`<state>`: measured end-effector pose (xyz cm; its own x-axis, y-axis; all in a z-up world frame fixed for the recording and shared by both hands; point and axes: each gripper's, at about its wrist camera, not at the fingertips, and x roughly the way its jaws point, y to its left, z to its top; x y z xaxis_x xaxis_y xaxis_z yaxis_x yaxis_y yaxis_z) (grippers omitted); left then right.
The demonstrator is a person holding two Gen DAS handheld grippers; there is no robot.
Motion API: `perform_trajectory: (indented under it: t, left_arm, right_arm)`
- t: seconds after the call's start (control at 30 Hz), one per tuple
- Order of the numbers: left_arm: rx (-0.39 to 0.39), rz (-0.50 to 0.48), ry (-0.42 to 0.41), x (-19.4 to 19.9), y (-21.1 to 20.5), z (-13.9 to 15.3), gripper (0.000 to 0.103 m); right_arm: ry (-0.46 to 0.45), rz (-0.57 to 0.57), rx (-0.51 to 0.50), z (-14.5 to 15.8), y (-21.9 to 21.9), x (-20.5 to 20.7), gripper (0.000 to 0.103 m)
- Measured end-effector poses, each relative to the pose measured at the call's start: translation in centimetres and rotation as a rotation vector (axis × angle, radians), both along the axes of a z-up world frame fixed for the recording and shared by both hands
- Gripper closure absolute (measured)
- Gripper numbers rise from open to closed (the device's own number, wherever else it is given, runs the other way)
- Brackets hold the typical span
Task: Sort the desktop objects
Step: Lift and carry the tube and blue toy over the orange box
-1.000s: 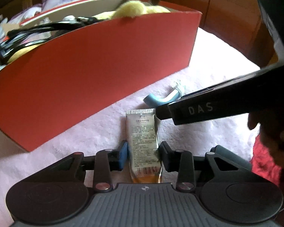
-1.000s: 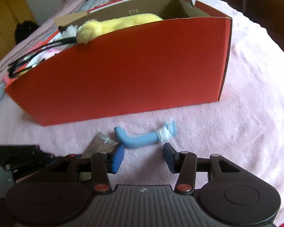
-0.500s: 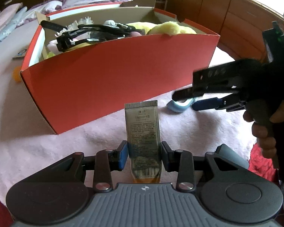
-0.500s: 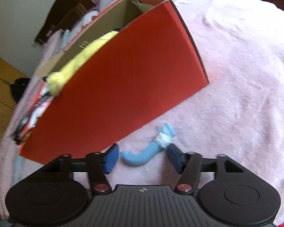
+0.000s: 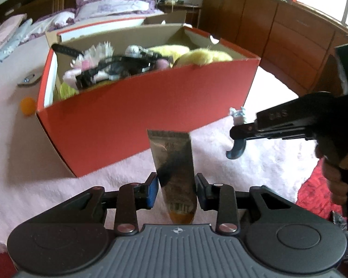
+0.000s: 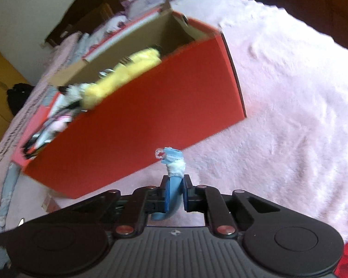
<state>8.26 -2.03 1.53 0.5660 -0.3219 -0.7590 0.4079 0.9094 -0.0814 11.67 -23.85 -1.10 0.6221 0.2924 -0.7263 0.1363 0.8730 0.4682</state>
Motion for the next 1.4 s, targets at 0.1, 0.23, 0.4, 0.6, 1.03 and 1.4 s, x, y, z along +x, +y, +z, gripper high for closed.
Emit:
perform_trajectory:
  t: [0.1,0.23,0.4,0.6,1.03,1.4]
  left_arm:
    - [-0.012,-0.011,-0.022,0.0,-0.1,1.2,0.089]
    - [-0.017,-0.021,-0.05,0.1,-0.2,2.5,0.089]
    - [-0.018,0.007,-0.024,0.3,0.4,1.9,0.089]
    - [-0.008,0.03,0.056,0.0,1.8,-0.7,0.047]
    - [0.098,-0.039,0.154,-0.5,1.6,-5.5,0.047]
    - [0.023,-0.033,0.115,-1.0,2.5,-3.7,0.068]
  right_arm:
    - [-0.054,0.029,0.004,2.9,-0.8,-1.1,0.091]
    - [-0.122,0.059,0.009,6.4,-0.9,-1.6,0.091]
    - [-0.154,0.091,0.006,7.8,-1.4,-1.4,0.091]
    - [-0.113,0.1,0.025,5.9,-1.9,-3.7,0.091]
    - [-0.079,0.158,0.02,3.6,-0.1,-2.9,0.091]
    - [-0.077,0.179,0.012,3.6,0.3,-3.4,0.091]
